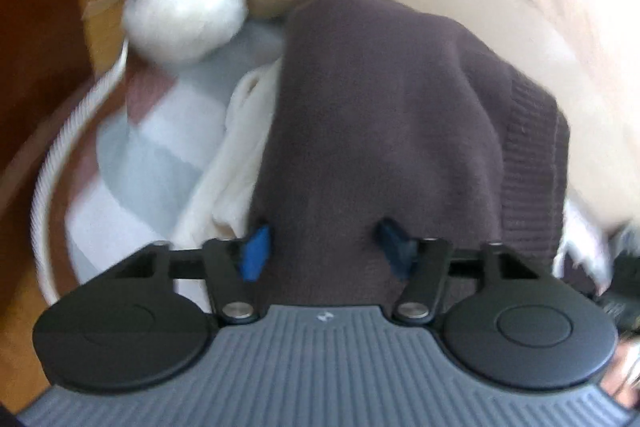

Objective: Fold clothes
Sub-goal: 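Lower the sweater onto the white pad beside the bunny with both tools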

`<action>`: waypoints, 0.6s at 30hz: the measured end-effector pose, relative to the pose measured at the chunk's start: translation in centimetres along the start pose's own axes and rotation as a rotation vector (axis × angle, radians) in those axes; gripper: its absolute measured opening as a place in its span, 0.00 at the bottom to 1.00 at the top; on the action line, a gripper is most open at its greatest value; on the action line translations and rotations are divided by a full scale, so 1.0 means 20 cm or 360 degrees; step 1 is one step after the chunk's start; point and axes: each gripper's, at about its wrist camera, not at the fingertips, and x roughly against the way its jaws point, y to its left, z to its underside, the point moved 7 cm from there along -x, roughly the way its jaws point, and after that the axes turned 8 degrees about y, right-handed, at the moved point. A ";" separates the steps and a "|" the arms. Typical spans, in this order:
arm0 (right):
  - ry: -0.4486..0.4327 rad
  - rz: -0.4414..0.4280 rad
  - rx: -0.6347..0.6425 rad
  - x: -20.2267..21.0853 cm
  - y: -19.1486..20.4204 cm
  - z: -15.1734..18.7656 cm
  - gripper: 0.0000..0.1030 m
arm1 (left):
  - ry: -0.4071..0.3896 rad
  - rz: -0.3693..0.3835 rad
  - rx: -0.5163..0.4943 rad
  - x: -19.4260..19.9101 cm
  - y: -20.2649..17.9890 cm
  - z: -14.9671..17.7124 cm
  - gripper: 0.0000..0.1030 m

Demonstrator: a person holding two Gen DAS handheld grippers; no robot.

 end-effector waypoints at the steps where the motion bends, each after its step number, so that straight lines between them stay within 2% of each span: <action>1: 0.0016 -0.0055 -0.0047 0.01 0.03 -0.01 0.40 | 0.0016 -0.0065 -0.0080 0.02 -0.03 -0.01 0.46; 5: 0.0122 -0.0267 -0.0310 0.02 0.08 0.01 0.39 | 0.0105 -0.0311 -0.0309 0.06 -0.15 -0.06 0.46; 6: 0.0152 -0.0280 -0.0364 0.02 0.07 0.02 0.39 | 0.0103 -0.0368 -0.0359 0.05 -0.17 -0.06 0.46; 8: 0.0171 -0.0073 -0.0298 -0.01 0.05 0.10 0.40 | 0.0117 -0.0489 -0.0424 0.01 -0.20 -0.04 0.50; 9: 0.0153 0.0063 -0.0206 -0.02 0.03 0.13 0.43 | 0.0151 -0.0518 -0.0425 -0.01 -0.21 -0.02 0.50; 10: 0.0142 0.0124 -0.0159 -0.01 0.02 0.16 0.47 | 0.0184 -0.0543 -0.0429 -0.02 -0.22 0.00 0.50; 11: 0.0131 0.0157 -0.0132 0.00 0.01 0.18 0.49 | 0.0211 -0.0549 -0.0457 -0.02 -0.23 0.02 0.50; 13: 0.0106 0.0071 -0.0179 0.09 0.00 0.16 0.50 | 0.0194 -0.0569 -0.0534 0.06 -0.27 0.04 0.50; 15: 0.0067 0.0037 -0.0177 0.18 0.02 0.09 0.51 | 0.0113 -0.0510 -0.0549 0.18 -0.31 0.00 0.50; 17: -0.0028 -0.0030 -0.0233 0.25 0.01 -0.03 0.58 | 0.0013 -0.0398 -0.0495 0.29 -0.33 -0.09 0.51; 18: -0.0076 -0.0063 -0.0260 0.29 0.00 -0.09 0.66 | -0.0028 -0.0340 -0.0468 0.33 -0.34 -0.14 0.54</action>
